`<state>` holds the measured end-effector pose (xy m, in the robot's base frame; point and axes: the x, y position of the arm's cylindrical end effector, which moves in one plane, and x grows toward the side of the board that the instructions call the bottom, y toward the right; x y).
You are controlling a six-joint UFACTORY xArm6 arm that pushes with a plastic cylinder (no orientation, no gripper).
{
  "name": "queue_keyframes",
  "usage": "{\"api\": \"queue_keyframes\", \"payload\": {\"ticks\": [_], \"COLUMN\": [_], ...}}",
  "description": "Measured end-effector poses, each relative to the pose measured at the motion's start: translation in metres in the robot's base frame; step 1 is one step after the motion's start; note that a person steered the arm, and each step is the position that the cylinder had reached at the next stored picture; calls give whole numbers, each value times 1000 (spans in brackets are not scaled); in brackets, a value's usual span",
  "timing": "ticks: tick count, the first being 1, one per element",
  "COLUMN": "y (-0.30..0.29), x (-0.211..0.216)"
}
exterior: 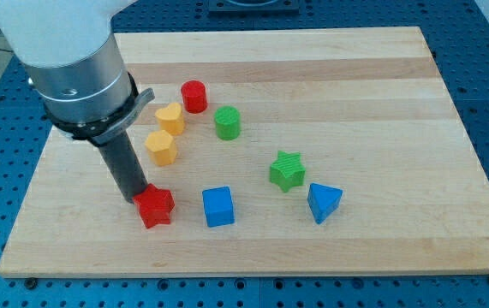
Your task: Keep yellow blocks and red circle in a diagonal line
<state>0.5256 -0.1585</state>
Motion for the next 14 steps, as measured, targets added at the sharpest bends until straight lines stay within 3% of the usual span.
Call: {"api": "queue_keyframes", "payload": {"ticks": [3, 4, 6, 9, 11, 13, 14], "y": [-52, -25, 7, 10, 10, 93, 16], "x": [-85, -94, -93, -76, -97, -129, -119]}}
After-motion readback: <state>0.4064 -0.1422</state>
